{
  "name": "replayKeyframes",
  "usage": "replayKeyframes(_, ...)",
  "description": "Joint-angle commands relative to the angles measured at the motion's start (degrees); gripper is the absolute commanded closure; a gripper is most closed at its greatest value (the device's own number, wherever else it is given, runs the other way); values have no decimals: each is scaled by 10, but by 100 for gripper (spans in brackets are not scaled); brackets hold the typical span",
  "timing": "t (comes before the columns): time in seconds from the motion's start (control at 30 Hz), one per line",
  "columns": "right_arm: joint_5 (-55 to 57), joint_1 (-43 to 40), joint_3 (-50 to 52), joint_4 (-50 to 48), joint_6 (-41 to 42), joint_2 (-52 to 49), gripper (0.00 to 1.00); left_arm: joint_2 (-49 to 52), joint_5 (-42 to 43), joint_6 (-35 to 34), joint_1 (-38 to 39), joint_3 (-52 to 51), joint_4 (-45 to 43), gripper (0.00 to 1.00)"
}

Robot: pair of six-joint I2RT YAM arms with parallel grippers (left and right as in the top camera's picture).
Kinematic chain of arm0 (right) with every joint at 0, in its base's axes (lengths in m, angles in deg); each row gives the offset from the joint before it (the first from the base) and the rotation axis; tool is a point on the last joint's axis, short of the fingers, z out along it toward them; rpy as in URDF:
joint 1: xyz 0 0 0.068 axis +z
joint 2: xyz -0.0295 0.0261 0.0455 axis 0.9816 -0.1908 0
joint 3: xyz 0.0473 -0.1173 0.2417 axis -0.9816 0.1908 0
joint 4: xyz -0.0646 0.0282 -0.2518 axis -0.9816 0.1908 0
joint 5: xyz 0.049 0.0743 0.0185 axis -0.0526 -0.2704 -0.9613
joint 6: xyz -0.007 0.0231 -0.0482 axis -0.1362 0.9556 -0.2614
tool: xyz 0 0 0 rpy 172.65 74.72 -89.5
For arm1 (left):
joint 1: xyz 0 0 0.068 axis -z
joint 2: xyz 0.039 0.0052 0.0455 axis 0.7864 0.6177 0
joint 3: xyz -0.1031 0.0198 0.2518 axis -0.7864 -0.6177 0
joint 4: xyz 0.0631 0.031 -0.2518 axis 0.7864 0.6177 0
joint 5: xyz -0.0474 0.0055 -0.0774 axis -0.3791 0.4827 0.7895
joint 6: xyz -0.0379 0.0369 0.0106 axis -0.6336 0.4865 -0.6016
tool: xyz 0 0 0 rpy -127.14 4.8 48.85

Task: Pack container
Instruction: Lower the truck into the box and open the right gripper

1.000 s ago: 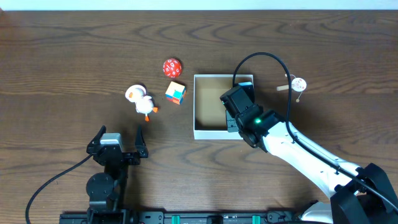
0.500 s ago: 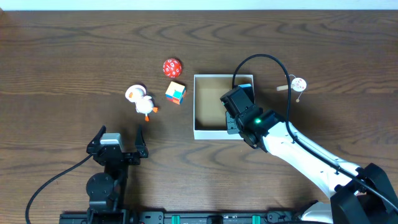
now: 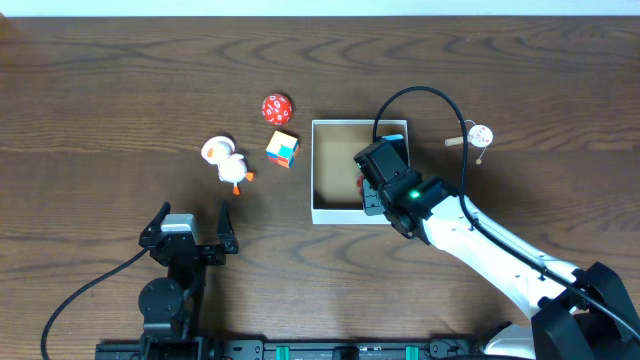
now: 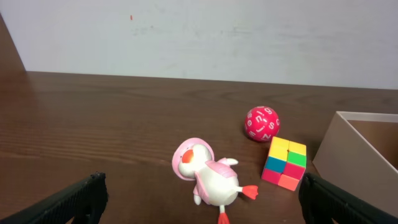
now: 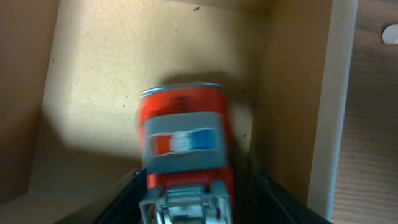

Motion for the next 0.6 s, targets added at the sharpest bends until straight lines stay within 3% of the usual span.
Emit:
replayKeyframes(0.0, 4, 5, -11, 1, 0, -1, 42, -1, 0, 10, -3, -16, 9, 2)
replayKeyframes(0.27, 6, 5, -12, -21, -3, 0, 46, -1, 0, 10, -3, -16, 9, 2)
replayKeyframes(0.43, 9, 5, -13, -52, -56, 0, 50, -1, 0, 10, -3, -16, 9, 2)
replayKeyframes(0.57, 8, 5, -13, -57, -155, 0, 64, -1, 0, 10, -3, -16, 9, 2)
